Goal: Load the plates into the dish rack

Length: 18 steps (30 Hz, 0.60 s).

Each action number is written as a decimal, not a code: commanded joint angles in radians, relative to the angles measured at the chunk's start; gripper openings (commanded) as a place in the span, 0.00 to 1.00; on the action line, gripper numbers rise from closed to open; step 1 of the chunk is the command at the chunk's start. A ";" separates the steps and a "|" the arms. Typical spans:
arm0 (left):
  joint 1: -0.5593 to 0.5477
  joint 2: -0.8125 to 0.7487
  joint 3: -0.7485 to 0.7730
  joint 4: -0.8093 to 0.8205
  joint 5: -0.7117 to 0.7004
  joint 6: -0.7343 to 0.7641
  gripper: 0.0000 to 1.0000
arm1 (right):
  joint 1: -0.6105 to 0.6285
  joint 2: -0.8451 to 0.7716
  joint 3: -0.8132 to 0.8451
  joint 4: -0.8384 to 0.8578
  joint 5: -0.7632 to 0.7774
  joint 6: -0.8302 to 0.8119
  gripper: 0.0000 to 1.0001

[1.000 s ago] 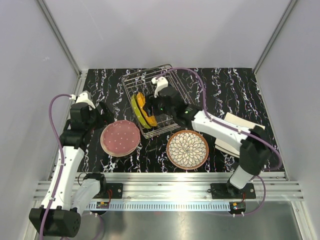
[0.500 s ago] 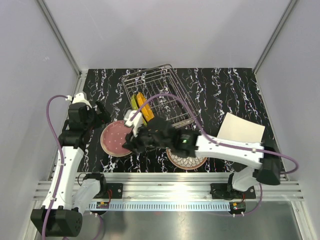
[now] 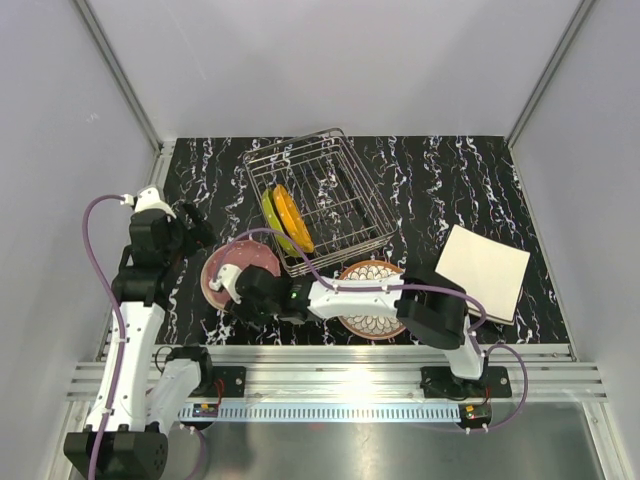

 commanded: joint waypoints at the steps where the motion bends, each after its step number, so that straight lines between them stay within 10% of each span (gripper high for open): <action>1: 0.004 -0.008 -0.012 0.031 -0.019 -0.009 0.99 | 0.003 0.021 0.091 0.041 0.059 -0.040 0.50; 18: 0.004 -0.066 -0.010 0.017 -0.077 -0.020 0.99 | 0.007 0.204 0.240 -0.031 0.108 -0.057 0.51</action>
